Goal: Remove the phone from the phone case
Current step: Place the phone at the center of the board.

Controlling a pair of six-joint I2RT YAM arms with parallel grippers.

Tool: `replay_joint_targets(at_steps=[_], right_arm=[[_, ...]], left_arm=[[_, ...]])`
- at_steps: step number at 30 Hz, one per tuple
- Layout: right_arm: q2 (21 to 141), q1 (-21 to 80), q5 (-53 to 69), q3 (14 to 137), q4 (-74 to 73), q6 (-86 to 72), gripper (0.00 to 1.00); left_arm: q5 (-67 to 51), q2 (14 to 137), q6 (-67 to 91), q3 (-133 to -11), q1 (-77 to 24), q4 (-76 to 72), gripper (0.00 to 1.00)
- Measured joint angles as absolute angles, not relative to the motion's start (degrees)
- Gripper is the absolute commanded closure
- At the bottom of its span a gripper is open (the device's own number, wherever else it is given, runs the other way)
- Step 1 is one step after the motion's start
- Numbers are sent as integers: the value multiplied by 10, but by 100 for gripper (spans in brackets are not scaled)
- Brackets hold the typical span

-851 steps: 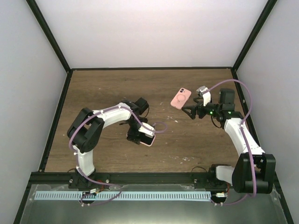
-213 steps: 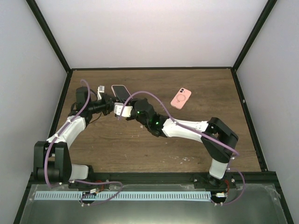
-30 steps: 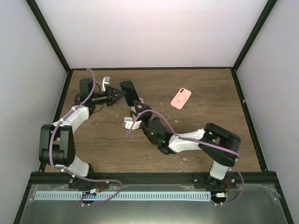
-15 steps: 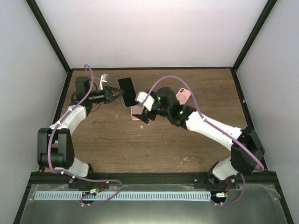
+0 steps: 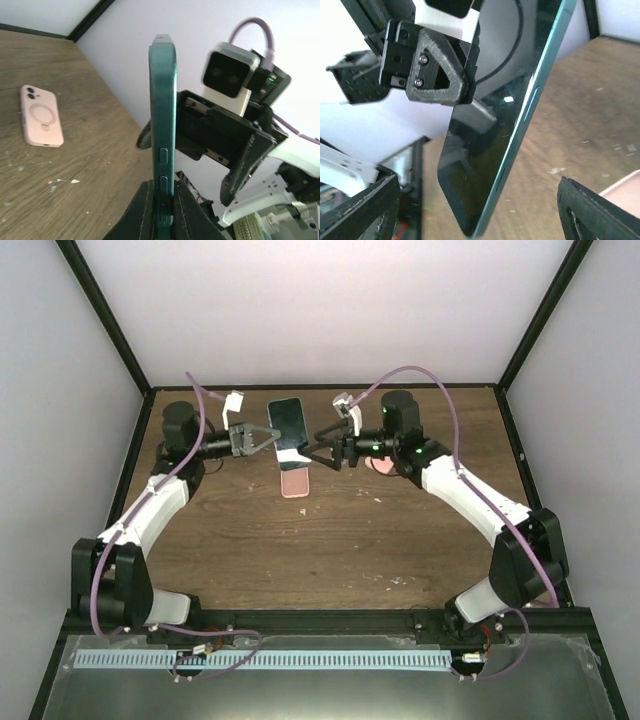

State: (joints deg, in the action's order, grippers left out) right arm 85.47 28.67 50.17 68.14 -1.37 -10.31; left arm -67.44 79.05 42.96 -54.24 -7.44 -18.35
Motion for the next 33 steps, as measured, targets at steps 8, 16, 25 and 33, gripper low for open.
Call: replay_joint_targets(at_steps=[8,16,25,33], right_arm=[[890,289,570,681,47,-226,61],[897,289,609,677,99,-297,99],[898,275,602,674,62,-280,99],[925,240,579,641,3,-216,99]], left_arm=[[-682,777,438,-542,-110,-205,100],[-678,775,428,-541,-116,-204,66],[-600,737,352,-598,-91,-26,0],[-445,689,294,-768,-50,204,0]])
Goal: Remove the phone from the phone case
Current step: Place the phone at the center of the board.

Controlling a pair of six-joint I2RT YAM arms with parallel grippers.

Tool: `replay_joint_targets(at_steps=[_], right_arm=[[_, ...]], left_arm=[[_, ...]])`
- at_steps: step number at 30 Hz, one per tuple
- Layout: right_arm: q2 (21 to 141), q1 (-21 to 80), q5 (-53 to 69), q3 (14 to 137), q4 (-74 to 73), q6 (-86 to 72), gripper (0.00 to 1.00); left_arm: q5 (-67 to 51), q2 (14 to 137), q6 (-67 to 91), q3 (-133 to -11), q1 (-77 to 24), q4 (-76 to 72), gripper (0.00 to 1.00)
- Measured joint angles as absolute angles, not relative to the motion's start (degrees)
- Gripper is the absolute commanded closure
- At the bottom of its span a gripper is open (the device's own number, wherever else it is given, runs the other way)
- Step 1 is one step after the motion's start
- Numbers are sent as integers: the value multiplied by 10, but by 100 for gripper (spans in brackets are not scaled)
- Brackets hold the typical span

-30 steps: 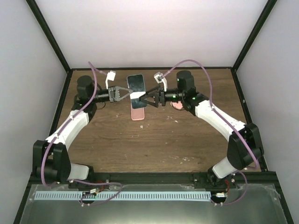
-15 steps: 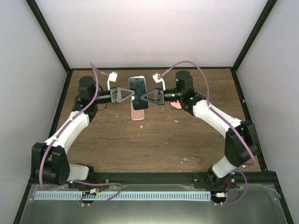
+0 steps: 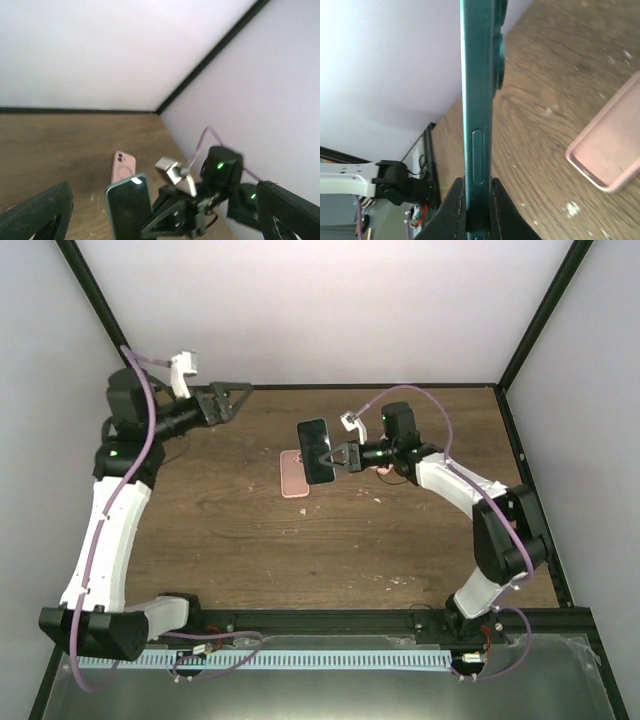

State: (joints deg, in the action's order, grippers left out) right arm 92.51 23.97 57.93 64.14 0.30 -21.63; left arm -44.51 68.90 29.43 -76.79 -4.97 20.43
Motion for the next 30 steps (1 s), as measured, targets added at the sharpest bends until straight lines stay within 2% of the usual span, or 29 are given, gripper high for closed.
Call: replay_joint_targets(at_steps=[5,10,18,30], right_arm=[[1001,220,557,639,-33,-184,99],[1075,198,539,644,-64,-173,99],[1134,176,523,670,-83,-164,99],[1234,159,553,753,-66,-201,99]], left_arm=[[-359,690,282,-913,-50,325,0],[-319,710,285,-977,-50,395,0],[-301,745,291,-989,-50,471,0],[-302,761,305,-1007,-50,488,0]])
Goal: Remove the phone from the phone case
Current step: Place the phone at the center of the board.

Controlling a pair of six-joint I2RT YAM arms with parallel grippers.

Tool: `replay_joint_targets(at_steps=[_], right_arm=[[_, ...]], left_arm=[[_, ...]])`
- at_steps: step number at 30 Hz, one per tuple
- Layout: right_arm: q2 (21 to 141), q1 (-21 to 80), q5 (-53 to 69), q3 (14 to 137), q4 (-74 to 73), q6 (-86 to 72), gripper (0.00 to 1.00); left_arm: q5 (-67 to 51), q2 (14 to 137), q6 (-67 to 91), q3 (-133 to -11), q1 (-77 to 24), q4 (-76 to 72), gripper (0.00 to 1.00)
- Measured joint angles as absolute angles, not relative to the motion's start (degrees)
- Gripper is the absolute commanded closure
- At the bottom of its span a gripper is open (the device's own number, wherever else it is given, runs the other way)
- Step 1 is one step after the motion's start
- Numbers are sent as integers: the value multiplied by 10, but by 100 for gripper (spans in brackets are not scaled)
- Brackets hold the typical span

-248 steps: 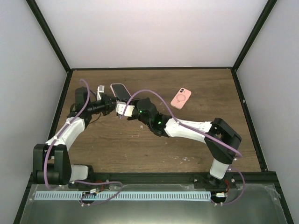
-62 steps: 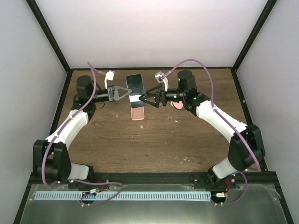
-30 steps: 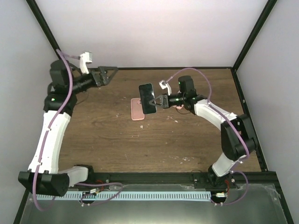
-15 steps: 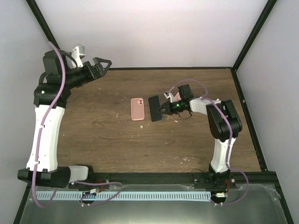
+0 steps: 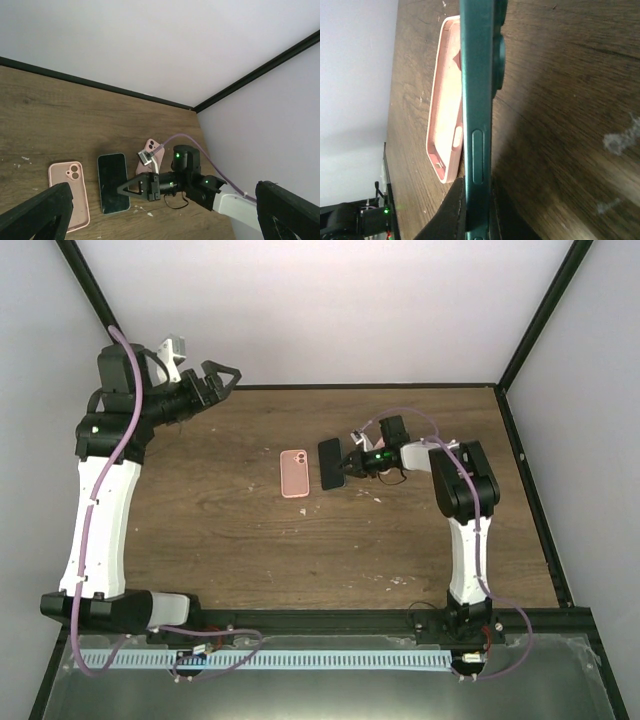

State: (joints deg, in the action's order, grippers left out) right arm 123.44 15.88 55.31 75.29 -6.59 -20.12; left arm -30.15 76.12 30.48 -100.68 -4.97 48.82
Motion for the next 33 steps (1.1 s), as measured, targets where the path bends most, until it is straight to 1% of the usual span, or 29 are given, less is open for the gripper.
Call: replay_joint_targets(at_steps=[12,21,22,25,27,29,33], right_arm=[[1279,165,598,776,-37,-288,99],[1297,187,615,790,-36,-327,97],[1297,189,613,790,-35,-331,95],[1297,194,609,790,-34,-344,86],[1297,197,608,790,-33,-352,78],[1297,198,604,790,-31,-356,68],[1296,206,594,794,-43,-352,62]], left_arm=[[-298,761,307,-980,-50,491,0],[-311,761,311,-984,-50,491,0],[-312,761,311,-986,-50,491,0],[-314,761,312,-987,-50,491,0],[-316,761,313,-987,-50,491,0],[-316,761,313,-987,-50,491,0],[-315,761,313,-987,-48,491,0]])
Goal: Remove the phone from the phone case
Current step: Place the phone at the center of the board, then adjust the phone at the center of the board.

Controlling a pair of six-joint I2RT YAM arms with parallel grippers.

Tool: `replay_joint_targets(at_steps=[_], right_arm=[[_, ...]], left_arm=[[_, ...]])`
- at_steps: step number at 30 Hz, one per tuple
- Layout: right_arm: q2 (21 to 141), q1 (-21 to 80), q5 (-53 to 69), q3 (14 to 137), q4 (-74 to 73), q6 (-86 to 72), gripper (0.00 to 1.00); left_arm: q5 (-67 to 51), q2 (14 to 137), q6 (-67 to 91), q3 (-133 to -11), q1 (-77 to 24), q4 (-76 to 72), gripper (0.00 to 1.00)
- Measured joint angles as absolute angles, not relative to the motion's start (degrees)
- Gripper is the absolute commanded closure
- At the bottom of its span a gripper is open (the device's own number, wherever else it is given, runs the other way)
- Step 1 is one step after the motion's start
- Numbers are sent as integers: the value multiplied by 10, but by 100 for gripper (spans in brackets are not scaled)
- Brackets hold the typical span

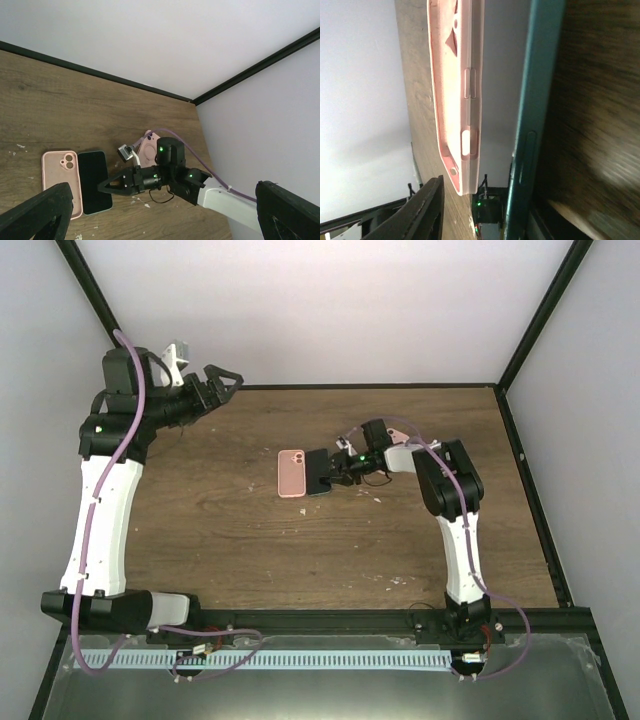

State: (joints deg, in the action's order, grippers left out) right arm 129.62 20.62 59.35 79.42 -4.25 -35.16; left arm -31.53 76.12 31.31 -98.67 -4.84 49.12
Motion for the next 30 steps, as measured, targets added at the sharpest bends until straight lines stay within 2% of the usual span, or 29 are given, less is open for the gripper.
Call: replay_joint_targets(at_steps=[9,12,13,30], right_arm=[[1264,241,474,833,-130,-308,32],[1250,259,416,847,-163,-293,11],[1244,264,401,848,-167,-287,9],[1175,273,156,849,-242,-186,0]], left_arm=[[-315,747,316,-965,-46,489,0],[-310,739,316,-955,-44,485,0],[-307,735,315,-949,-43,484,0],[-220,667,281,-837,-38,437,0]])
